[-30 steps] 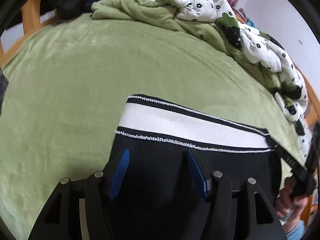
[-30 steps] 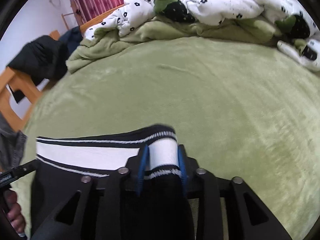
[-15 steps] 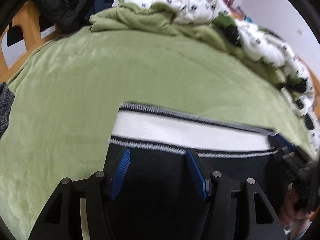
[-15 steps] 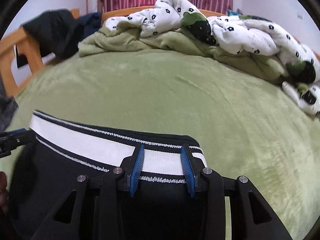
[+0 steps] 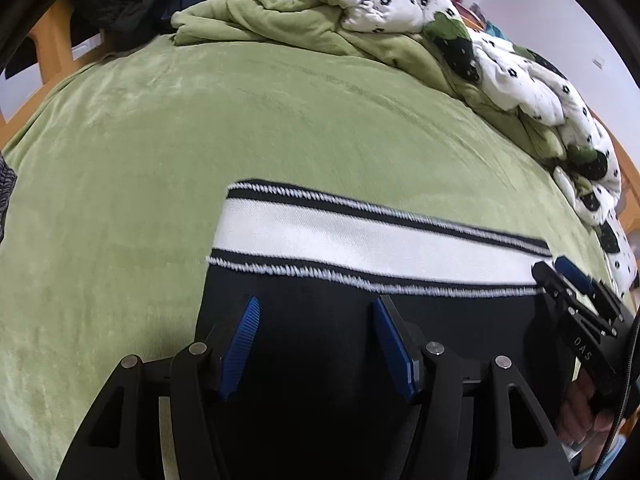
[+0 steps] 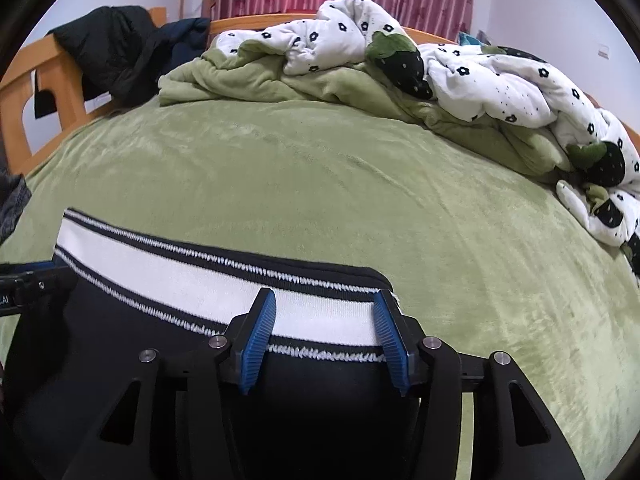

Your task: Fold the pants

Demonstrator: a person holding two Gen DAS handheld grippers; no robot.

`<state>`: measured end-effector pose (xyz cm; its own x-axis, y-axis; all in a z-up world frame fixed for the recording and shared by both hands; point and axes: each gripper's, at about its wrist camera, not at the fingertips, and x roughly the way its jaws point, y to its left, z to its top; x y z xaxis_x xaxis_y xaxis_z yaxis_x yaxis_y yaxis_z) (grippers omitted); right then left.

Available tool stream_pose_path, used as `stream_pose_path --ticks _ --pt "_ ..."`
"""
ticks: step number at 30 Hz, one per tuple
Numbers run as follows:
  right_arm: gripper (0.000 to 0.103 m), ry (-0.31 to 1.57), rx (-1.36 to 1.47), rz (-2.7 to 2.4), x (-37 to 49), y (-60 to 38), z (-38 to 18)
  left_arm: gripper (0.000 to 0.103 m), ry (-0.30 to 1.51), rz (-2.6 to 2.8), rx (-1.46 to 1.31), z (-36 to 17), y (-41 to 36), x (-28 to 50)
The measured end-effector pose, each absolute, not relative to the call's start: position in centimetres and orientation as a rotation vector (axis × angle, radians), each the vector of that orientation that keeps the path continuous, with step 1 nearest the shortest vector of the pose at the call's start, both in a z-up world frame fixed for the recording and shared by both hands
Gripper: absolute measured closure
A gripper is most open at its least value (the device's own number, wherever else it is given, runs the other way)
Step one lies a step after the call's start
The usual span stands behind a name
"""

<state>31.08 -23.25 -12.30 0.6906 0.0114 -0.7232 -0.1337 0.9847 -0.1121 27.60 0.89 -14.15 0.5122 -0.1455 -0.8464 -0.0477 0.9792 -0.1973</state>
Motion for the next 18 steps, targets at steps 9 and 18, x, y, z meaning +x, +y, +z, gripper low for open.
stream_pose_path --ticks 9,18 --pt "0.053 0.845 -0.227 0.124 26.5 -23.4 -12.2 0.044 1.083 -0.178 -0.078 -14.6 -1.2 23.4" --pt "0.053 0.889 -0.272 0.176 19.5 -21.9 -12.6 0.041 1.070 -0.225 -0.132 -14.0 -2.9 16.5"
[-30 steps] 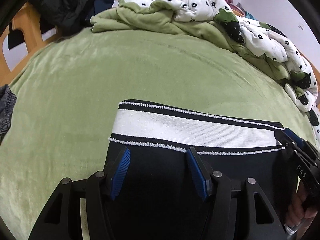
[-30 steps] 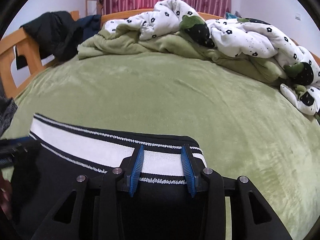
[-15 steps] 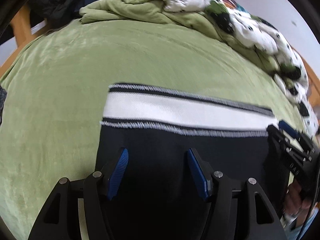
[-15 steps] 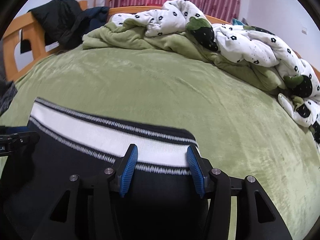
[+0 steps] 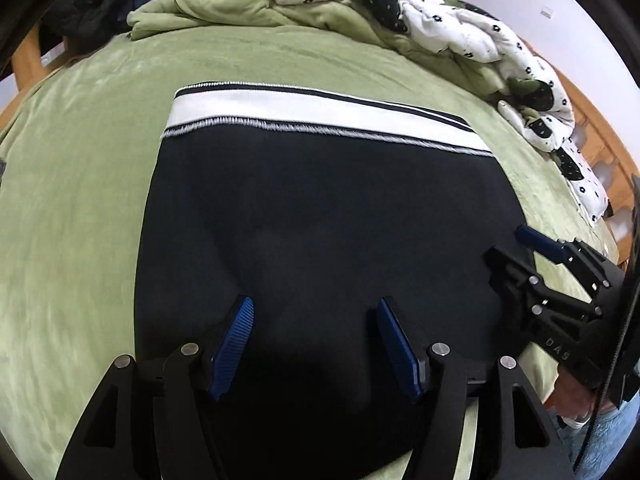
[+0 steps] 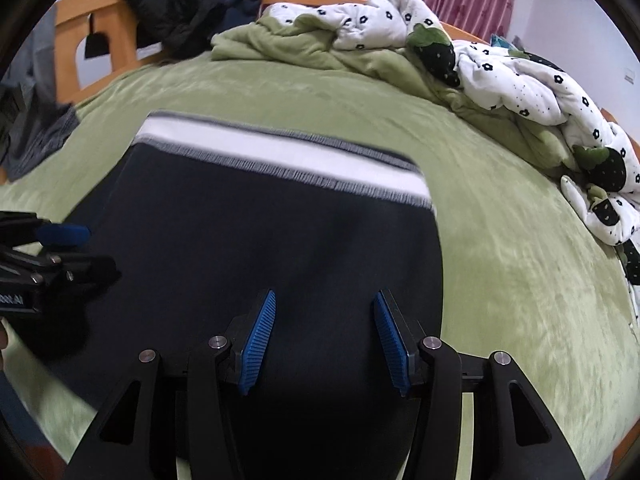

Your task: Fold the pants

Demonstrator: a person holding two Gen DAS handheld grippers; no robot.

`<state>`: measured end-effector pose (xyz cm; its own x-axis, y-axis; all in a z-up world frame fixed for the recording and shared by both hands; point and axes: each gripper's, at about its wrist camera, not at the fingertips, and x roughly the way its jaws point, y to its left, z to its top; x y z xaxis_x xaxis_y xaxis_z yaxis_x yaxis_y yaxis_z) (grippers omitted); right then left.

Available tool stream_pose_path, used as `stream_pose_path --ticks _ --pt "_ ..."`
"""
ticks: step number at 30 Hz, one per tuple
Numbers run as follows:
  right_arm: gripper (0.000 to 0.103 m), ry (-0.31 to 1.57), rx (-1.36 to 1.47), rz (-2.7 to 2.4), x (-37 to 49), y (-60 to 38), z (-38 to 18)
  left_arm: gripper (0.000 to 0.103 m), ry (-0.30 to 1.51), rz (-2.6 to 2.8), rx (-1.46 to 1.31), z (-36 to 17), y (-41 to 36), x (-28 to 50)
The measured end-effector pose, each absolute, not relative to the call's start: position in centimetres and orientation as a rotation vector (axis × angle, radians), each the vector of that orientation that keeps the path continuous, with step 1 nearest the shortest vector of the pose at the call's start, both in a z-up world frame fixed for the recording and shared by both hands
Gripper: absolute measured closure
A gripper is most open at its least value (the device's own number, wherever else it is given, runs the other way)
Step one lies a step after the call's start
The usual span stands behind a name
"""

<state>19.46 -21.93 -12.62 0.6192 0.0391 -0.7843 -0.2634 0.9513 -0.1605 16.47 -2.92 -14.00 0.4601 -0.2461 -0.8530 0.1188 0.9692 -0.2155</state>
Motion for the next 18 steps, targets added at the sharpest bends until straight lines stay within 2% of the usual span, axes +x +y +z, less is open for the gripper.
stream_pose_path --ticks 7,10,18 --pt "0.052 0.878 -0.150 0.180 14.2 -23.7 -13.1 0.040 0.962 -0.216 0.037 -13.9 -3.4 9.9" --pt "0.052 0.892 -0.191 0.159 12.7 -23.8 -13.7 0.040 0.939 -0.206 0.063 -13.9 -2.7 7.6" --pt "0.050 0.940 -0.177 0.049 12.2 -26.9 -14.3 0.040 0.937 -0.073 0.200 -14.9 -0.7 4.1"
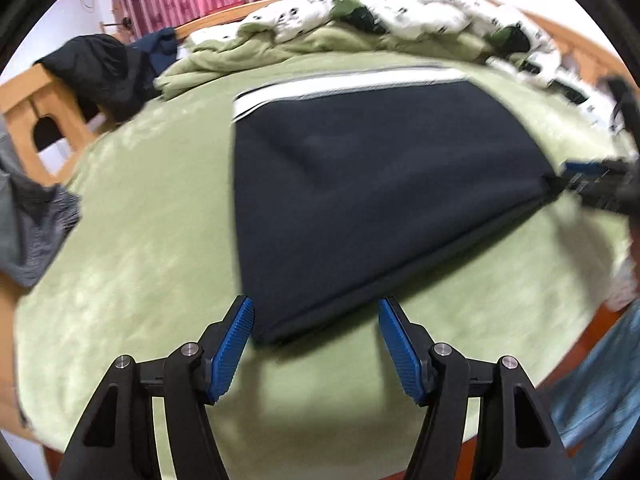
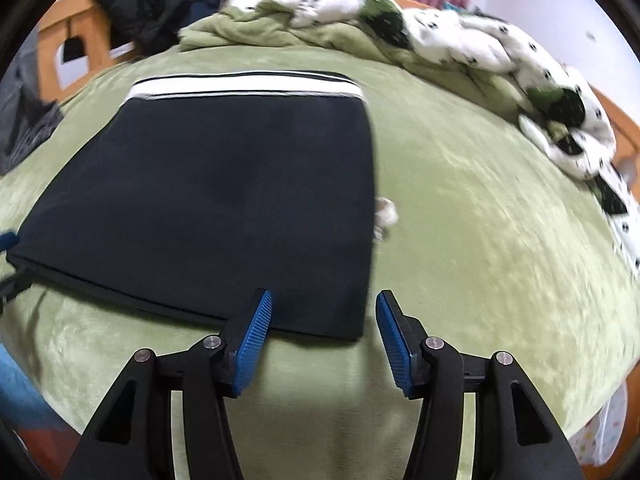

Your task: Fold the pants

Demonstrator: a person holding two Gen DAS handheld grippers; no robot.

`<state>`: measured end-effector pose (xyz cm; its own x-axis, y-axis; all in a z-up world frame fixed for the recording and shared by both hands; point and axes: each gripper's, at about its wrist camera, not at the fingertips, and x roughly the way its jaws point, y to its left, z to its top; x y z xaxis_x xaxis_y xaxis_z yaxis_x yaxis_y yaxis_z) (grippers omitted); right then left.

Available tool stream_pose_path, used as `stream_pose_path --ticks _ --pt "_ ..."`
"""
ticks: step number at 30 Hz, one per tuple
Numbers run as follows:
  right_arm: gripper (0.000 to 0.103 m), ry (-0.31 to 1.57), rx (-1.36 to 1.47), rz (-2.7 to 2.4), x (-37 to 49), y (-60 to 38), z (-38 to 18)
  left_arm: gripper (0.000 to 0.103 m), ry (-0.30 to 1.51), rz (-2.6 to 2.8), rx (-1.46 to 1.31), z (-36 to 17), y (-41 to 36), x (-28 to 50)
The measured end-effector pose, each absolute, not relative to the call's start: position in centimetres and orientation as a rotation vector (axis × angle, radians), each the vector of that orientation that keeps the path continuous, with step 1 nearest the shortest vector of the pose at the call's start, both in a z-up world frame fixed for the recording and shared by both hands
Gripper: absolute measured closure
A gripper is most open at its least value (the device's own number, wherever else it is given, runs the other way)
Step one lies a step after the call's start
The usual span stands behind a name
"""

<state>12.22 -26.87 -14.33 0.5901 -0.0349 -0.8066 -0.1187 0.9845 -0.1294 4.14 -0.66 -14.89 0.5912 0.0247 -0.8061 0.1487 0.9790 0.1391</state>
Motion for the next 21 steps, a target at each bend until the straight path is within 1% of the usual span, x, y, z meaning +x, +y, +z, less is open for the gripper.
stream_pose_path --ticks 3,5,8,12,13,14,15,17,18,20,21 --pt "0.050 0.931 -0.132 0.042 12.4 -28.1 -13.7 0.040 1.036 -0.063 0.091 -16.4 2.4 4.5" --pt "0.050 0.916 -0.122 0.026 12.4 -28.6 -13.3 0.040 1.023 -0.067 0.037 -16.2 3.7 4.2" --pt "0.050 0.906 -0.094 0.023 12.6 -29.0 -12.9 0.040 1.005 -0.050 0.073 -15.7 4.2 4.0" --pt "0.050 0.904 -0.089 0.024 12.9 -28.8 -12.9 0.040 0.981 -0.039 0.127 -15.5 3.0 4.3" --pt "0.050 0.901 -0.093 0.030 12.9 -28.6 -12.9 0.044 0.963 -0.034 0.138 -15.4 2.5 4.5" --pt "0.050 0.899 -0.097 0.031 12.8 -28.3 -12.9 0.051 0.938 -0.017 0.147 -15.2 2.1 4.8" --pt "0.050 0.896 -0.106 0.034 12.8 -28.1 -12.9 0.056 0.925 -0.008 0.141 -15.0 1.8 5.2" --pt "0.050 0.896 -0.123 0.043 13.0 -27.7 -13.0 0.088 0.897 -0.039 0.059 -14.5 1.9 5.6" --pt "0.050 0.896 -0.129 0.048 13.1 -27.6 -13.1 0.088 0.881 -0.051 0.005 -14.0 2.2 5.6" --pt "0.050 0.893 -0.144 0.056 13.1 -27.2 -13.3 0.087 0.873 -0.044 -0.011 -14.0 2.5 5.5" --pt "0.050 0.892 -0.155 0.056 13.1 -27.0 -13.4 0.086 0.928 -0.044 0.014 -14.8 2.4 5.7"
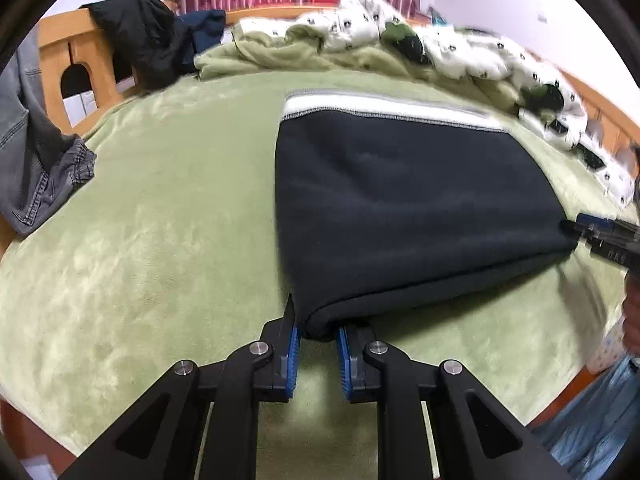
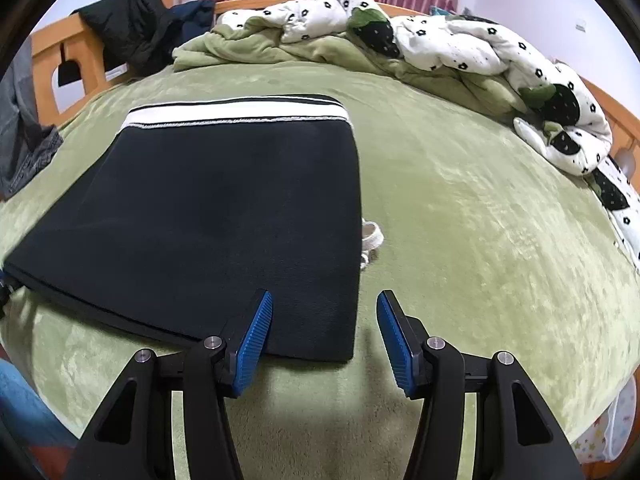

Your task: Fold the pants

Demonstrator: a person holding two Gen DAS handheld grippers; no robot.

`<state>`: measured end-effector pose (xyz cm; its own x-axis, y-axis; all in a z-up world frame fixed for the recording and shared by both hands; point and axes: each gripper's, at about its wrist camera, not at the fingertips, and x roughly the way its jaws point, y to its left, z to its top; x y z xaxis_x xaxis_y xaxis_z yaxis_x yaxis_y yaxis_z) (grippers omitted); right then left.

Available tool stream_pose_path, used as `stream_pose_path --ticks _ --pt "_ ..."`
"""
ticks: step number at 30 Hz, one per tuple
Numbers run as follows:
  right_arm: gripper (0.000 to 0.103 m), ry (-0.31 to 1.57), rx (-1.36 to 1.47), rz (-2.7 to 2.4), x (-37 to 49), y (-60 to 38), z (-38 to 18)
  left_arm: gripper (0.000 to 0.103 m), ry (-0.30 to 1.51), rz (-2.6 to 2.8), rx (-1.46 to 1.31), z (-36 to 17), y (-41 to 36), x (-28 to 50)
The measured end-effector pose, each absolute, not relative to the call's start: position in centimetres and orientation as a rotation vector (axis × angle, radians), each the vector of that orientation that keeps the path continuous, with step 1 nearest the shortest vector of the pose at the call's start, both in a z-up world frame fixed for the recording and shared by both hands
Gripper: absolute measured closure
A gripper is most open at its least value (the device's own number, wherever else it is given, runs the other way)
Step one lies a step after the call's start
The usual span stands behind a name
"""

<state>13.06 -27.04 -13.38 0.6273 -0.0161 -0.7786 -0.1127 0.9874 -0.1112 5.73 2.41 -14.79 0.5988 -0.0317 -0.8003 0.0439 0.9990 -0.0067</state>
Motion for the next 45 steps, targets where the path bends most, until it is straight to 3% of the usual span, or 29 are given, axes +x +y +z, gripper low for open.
stream_pose_path --ticks 2,6,8,10,15,20,22,45 --pt "0.050 0.895 -0.158 0.056 13.1 -27.0 -13.5 0.085 1.023 -0.066 0.045 -16.2 2.2 5.7" --pt "0.049 0.864 -0.131 0.066 12.8 -27.2 -12.8 0.082 0.991 -0.098 0.044 -14.4 2.4 4.1" --pt "0.048 0.840 -0.111 0.067 12.7 -27.3 -12.5 0.060 0.943 -0.130 -0.032 -12.9 3.3 3.4" --pt "0.046 0.825 -0.095 0.073 12.9 -27.2 -12.3 0.054 0.888 -0.162 -0.091 -11.4 3.6 3.1" --pt "0.046 0.808 -0.123 0.094 13.8 -25.4 -12.7 0.054 0.819 -0.146 -0.076 -9.6 2.5 6.4" --pt "0.035 0.774 -0.164 0.076 15.1 -24.5 -13.8 0.054 0.935 -0.125 -0.147 -13.7 2.1 11.2" --pt "0.031 0.803 -0.149 0.068 15.6 -24.8 -14.3 0.053 0.900 -0.115 -0.182 -15.0 2.3 10.5" --pt "0.030 0.886 -0.102 0.060 13.1 -25.5 -14.2 0.048 0.940 -0.049 -0.149 -14.5 2.4 7.1"
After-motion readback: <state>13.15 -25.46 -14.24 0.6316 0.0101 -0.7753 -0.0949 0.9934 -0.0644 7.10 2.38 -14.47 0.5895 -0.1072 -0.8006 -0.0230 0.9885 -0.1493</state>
